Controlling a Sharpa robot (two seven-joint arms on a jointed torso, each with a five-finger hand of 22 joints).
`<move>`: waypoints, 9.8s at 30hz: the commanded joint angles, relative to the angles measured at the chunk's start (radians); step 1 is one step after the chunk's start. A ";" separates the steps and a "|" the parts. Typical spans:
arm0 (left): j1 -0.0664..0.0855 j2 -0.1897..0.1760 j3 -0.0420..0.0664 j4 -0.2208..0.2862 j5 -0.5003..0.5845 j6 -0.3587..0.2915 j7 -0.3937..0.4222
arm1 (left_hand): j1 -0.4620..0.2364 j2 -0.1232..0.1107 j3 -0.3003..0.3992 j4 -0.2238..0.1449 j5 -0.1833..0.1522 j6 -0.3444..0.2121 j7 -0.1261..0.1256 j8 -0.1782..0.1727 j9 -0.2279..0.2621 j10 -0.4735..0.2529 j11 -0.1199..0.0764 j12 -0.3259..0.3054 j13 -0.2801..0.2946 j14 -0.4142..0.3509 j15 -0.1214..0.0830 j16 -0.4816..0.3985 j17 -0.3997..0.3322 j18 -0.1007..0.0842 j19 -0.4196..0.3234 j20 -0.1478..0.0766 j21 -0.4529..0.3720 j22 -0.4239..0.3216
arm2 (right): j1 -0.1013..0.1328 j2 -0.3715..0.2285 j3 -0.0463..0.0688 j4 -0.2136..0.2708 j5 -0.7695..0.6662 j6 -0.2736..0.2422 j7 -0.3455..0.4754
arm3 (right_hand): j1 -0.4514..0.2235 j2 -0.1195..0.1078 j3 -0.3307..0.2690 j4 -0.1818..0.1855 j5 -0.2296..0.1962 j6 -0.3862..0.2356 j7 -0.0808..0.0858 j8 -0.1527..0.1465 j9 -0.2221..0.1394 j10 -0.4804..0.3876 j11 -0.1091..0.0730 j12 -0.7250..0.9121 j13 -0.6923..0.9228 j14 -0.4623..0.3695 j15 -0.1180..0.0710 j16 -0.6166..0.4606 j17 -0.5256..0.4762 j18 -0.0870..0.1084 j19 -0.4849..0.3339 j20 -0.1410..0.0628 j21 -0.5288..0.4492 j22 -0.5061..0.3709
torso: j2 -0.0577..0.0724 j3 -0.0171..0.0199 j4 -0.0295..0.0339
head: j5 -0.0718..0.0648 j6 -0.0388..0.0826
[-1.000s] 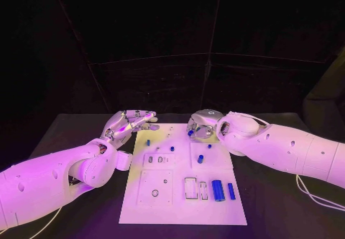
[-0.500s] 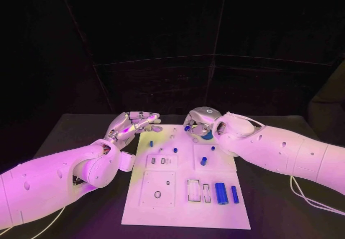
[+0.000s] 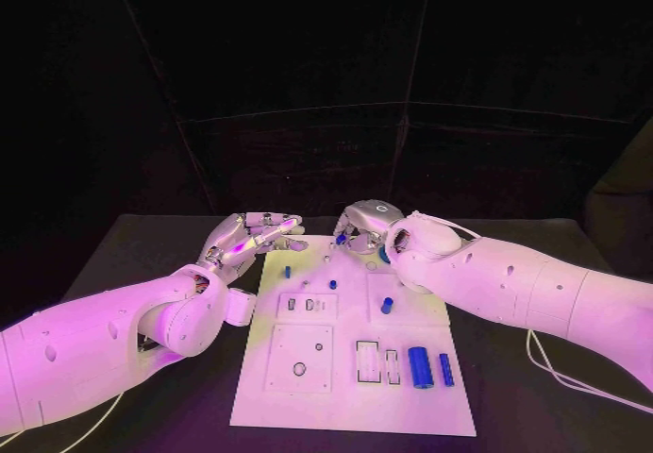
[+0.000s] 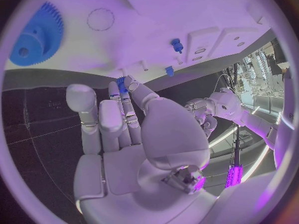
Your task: Assemble the parts on the task board
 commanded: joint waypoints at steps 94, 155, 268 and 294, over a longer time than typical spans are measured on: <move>0.026 -0.013 0.000 -0.021 -0.006 0.026 -0.014 | -0.001 0.015 0.007 -0.014 0.005 -0.008 0.006 -0.012 -0.001 -0.011 0.008 -0.012 -0.002 -0.009 0.004 -0.012 0.004 0.014 0.000 0.004 -0.007 -0.008 | 0.028 -0.207 0.016 0.173 0.182 0.044 -0.103 | -0.067 -0.130 -0.156 0.165 0.043 -0.156 -0.003 0.001 -0.004 0.093 -0.021 0.261 0.120 0.027 -0.012 0.066 0.060 -0.010 -0.004 -0.007 0.047 0.043 | -0.005 0.0019 -0.0229 | -0.006 -0.009; 0.025 0.006 0.000 -0.044 0.009 0.030 -0.008 | -0.001 0.019 0.010 -0.016 0.005 -0.006 0.005 -0.011 0.000 -0.008 0.006 -0.011 -0.001 -0.005 0.003 -0.011 0.006 0.015 0.001 0.004 -0.007 -0.009 | 0.012 -0.191 0.021 0.089 0.116 0.249 -0.128 | 0.159 -0.042 -0.297 0.327 0.074 -0.180 0.002 0.116 0.005 0.179 -0.010 1.329 1.272 0.075 0.003 0.306 0.501 -0.057 0.061 0.006 0.269 0.357 | -0.004 0.0063 -0.0267 | -0.014 -0.027; 0.026 0.003 0.000 -0.049 0.009 0.047 -0.021 | -0.006 0.020 0.010 -0.018 0.005 -0.010 0.007 -0.015 -0.001 -0.012 0.008 -0.014 -0.002 -0.006 0.004 -0.013 0.009 0.015 0.002 0.005 -0.009 -0.011 | -0.036 -0.189 0.021 0.255 0.219 -0.104 -0.012 | -0.016 -0.064 -0.364 0.436 0.172 -0.179 0.020 0.001 0.002 0.193 0.009 1.335 1.313 0.080 0.021 0.316 0.532 -0.070 0.086 0.020 0.312 0.431 | -0.007 0.0067 -0.0278 | 0.009 -0.028; 0.024 0.013 0.000 -0.078 0.009 0.058 -0.017 | -0.004 0.021 0.012 -0.020 0.005 -0.009 0.007 -0.014 0.000 -0.011 0.008 -0.014 -0.002 -0.006 0.004 -0.014 0.009 0.015 0.002 0.005 -0.009 -0.012 | -0.041 -0.419 0.019 0.164 0.493 0.079 0.251 | 0.174 -0.092 -0.329 0.282 0.136 -0.200 0.008 -0.007 -0.004 0.151 -0.004 1.284 1.270 0.076 0.009 0.305 0.517 -0.066 0.075 0.007 0.295 0.405 | -0.011 0.0130 -0.0447 | -0.017 -0.026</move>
